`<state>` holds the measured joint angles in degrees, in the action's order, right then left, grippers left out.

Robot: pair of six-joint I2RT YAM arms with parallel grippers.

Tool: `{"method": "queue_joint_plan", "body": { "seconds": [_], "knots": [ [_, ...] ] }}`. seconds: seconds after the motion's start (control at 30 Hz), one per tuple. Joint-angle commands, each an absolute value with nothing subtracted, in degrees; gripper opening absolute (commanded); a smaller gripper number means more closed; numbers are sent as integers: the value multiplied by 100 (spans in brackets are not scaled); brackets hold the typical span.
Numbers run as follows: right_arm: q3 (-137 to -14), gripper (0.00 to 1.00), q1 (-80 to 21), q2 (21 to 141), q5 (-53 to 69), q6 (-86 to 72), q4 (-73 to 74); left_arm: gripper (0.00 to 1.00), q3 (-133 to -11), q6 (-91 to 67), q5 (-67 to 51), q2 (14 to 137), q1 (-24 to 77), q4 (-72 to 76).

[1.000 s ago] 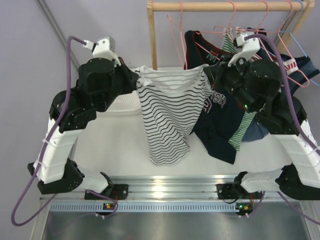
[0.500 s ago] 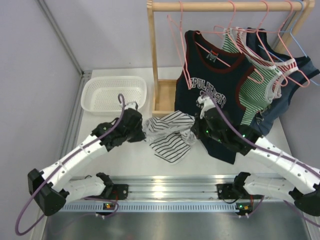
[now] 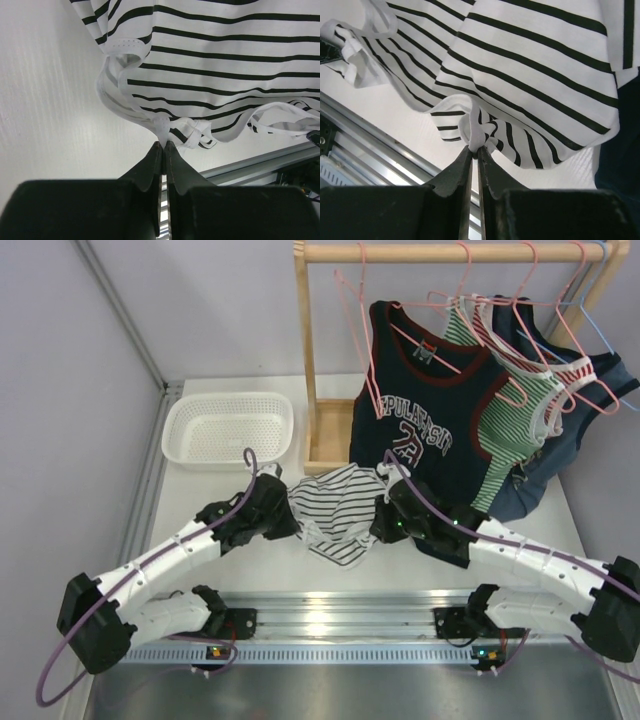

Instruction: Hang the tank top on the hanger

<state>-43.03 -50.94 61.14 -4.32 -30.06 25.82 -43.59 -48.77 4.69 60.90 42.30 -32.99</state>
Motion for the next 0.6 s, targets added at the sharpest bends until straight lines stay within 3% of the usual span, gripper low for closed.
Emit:
{"method": "queue_joint_plan", "body": {
  "seconds": [0.0, 0.13, 0.37, 0.57],
  "knots": [
    [-4483, 9, -5220, 6082, -220, -3006, 2101, 10, -4289, -4843, 352, 5933, 4227, -2900],
    [-4500, 18, -5291, 6091, -185, -2997, 2065, 26, -4333, -4614, 62, 5941, 4219, -3005],
    [-4667, 42, -5423, 6003, -334, -3050, 2171, 32, -4307, -4474, -149, 5783, 4228, -3480],
    [-4860, 49, -5475, 5740, -501, -3015, 2408, 40, -4298, -4491, -53, 5643, 4228, -3875]
  ]
}}
